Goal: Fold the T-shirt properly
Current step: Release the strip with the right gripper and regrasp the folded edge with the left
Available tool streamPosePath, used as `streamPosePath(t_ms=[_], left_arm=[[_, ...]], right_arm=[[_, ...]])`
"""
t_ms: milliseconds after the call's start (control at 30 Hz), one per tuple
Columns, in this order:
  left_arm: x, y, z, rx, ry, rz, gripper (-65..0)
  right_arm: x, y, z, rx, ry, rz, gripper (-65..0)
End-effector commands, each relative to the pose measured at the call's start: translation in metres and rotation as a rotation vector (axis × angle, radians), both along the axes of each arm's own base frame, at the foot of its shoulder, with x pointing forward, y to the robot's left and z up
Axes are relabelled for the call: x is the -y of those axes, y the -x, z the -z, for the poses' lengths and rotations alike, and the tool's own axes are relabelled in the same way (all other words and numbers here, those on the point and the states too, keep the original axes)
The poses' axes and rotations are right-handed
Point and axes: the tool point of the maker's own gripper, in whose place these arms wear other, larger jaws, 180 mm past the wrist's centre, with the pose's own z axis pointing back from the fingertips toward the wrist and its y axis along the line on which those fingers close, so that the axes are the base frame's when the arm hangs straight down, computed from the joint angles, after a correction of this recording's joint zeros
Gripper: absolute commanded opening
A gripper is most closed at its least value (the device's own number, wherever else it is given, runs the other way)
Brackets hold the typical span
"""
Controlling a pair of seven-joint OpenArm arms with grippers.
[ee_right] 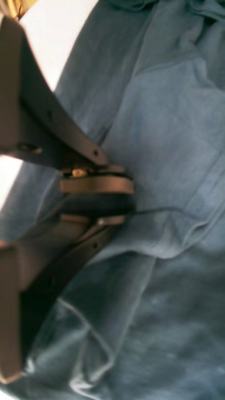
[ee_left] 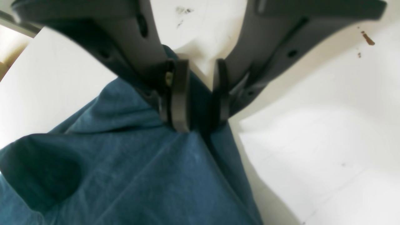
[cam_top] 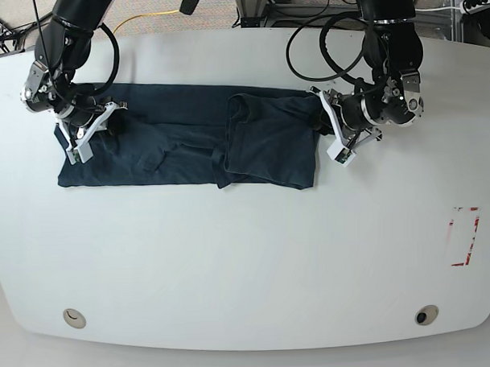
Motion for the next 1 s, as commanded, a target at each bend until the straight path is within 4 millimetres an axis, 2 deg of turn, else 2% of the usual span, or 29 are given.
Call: streamPosePath(t_ms=[0, 67, 167, 267, 433, 500, 633, 700, 833, 967], left_arm=[[-0.005, -0.004, -0.007, 0.02, -0.027, 0.003, -55.0], [0.0, -0.009, -0.015, 0.047, -0.018, 0.005, -55.0], [0.014, -0.021, -0.029, 0.092, 0.012, 0.007, -55.0], [0.02, -0.029, -0.037, 0.098, 0.008, 0.015, -55.0], [0.027, -0.043, -0.05, 0.116, 0.002, 0.027, -55.0], [0.029, -0.044, -0.055, 0.126, 0.0, 0.029, -55.0], [0.026, -0.046, -0.059, 0.143, -0.006, 0.026, -55.0], [0.025, -0.046, -0.059, 0.143, -0.007, 0.024, -55.0], [0.017, -0.044, -0.059, 0.148, -0.033, 0.024, -55.0], [0.017, -0.038, -0.055, 0.135, -0.03, 0.024, -55.0]], right_arm=[[0.003, -0.016, -0.028, 0.105, -0.035, 0.016, -48.5], [0.006, -0.018, -0.038, 0.132, -0.061, 0.032, -38.2], [0.011, -0.018, -0.045, 0.146, -0.087, 0.05, -26.5], [0.017, -0.024, -0.062, 0.202, -0.115, 0.074, -20.6], [0.031, -0.025, -0.076, 0.256, -0.144, 0.122, -19.0], [0.051, -0.021, -0.082, 0.26, -0.114, 0.15, -18.9], [0.073, -0.013, -0.075, 0.232, -0.122, 0.21, -18.9], [0.085, -0.016, -0.077, 0.236, -0.121, 0.231, -18.9], [0.108, -0.01, -0.064, 0.185, -0.151, 0.286, -18.9], [0.13, -0.007, -0.054, 0.147, -0.182, 0.339, -18.2]])
